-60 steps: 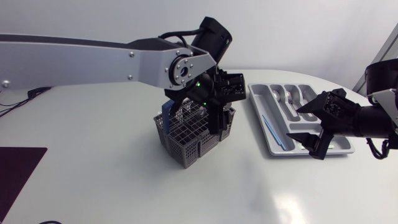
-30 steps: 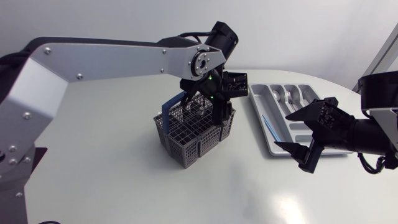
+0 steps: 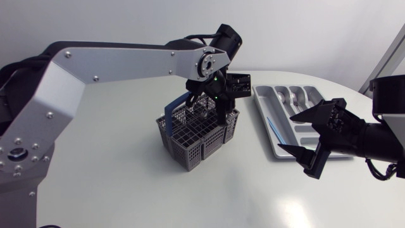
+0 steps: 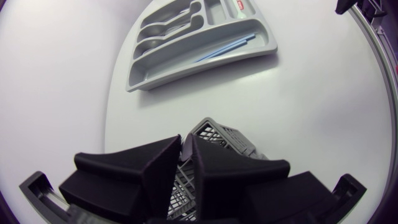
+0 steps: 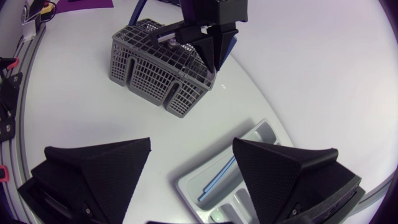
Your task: Unload the cutlery basket into the drawer organizer.
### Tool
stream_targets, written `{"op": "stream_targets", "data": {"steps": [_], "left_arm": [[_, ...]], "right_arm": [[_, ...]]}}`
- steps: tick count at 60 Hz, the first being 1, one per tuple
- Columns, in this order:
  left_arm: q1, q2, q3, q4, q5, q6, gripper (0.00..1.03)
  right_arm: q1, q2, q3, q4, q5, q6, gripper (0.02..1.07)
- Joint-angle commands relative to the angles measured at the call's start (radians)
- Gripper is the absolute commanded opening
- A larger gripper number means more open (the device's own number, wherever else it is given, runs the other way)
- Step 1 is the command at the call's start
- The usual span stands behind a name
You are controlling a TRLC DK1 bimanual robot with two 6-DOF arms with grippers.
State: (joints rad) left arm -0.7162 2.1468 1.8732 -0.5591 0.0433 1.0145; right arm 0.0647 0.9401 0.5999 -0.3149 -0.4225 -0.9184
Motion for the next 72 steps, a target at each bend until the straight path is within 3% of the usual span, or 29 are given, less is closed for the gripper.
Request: {"op": "stream_targets", "data": {"steps": [1, 46, 72], "left_arm": [[0.004, 0.038, 0.015, -0.019, -0.016, 0.018, 0.17], [-0.042, -0.206, -0.149, 0.039, -0.080, -0.065, 0.16], [-0.091, -0.360, -0.252, 0.107, -0.166, -0.119, 0.16]], "right_arm": [[0.009, -0.015, -0.028, -0.007, -0.001, 0.023, 0.97], [0.060, -0.112, -0.049, -0.030, 0.018, 0.085, 0.97], [0.112, -0.153, -0.037, 0.051, 0.047, 0.276, 0.97]]}}
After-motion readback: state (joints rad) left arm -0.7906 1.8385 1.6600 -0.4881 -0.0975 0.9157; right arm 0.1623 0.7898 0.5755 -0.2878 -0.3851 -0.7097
